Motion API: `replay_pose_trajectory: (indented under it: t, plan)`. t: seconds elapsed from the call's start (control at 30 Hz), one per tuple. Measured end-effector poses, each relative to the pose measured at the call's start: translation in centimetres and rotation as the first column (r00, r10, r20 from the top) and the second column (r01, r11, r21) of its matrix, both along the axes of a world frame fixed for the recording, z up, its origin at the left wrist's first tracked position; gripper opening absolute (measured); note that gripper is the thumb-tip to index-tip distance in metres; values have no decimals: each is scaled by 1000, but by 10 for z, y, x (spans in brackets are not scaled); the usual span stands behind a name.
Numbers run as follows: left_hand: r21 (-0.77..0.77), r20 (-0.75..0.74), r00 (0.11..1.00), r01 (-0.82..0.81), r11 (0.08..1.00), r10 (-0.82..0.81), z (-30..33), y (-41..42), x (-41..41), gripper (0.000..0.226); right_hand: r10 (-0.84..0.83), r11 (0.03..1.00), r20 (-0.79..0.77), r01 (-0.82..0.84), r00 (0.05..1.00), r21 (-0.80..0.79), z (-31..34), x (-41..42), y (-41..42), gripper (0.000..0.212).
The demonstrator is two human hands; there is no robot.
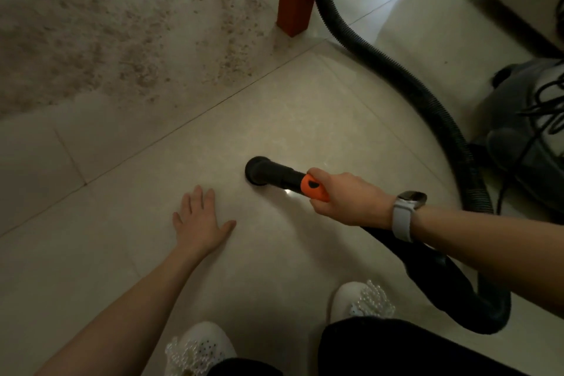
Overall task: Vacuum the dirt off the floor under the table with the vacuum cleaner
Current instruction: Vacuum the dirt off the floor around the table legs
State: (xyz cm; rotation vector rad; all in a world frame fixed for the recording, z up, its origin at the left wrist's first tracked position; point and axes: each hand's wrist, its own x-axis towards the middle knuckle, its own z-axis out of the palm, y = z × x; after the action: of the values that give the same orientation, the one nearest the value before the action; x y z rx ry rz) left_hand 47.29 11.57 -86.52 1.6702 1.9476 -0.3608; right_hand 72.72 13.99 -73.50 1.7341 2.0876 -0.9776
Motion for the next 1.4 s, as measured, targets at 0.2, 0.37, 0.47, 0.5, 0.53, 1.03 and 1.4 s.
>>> replay_pose_trajectory:
  t: [0.2, 0.37, 0.47, 0.5, 0.53, 1.03, 1.4]
  plan:
    - [22, 14, 994, 112, 993, -112, -1, 29, 34, 88, -275, 961, -27, 275, 961, 2, 0, 31, 34, 36]
    - [24, -6, 977, 213, 977, -213, 2, 58, 38, 92, -479, 877, -91, 481, 873, 1, -4, 45, 83, 32]
    - [8, 1, 981, 192, 981, -192, 5, 76, 38, 95, -604, 793, -119, 610, 788, 15, -13, 52, 117, 37]
    - [-3, 2, 982, 189, 982, -189, 4, 80, 39, 96, -645, 757, -143, 653, 750, 9, -17, 54, 128, 38]
    - [-16, 3, 983, 184, 983, -184, 4, 84, 40, 97, -682, 723, -171, 691, 712, -8, -21, 56, 138, 40]
    - [-57, -21, 985, 168, 984, -169, -4, 117, 13, 108, -698, 689, -388, 713, 601, -134, -46, 25, 239, 26]
    - [-78, -64, 993, 92, 993, -97, -2, 159, -47, 115, -683, 708, -336, 701, 649, -85, -52, -22, 287, 41]
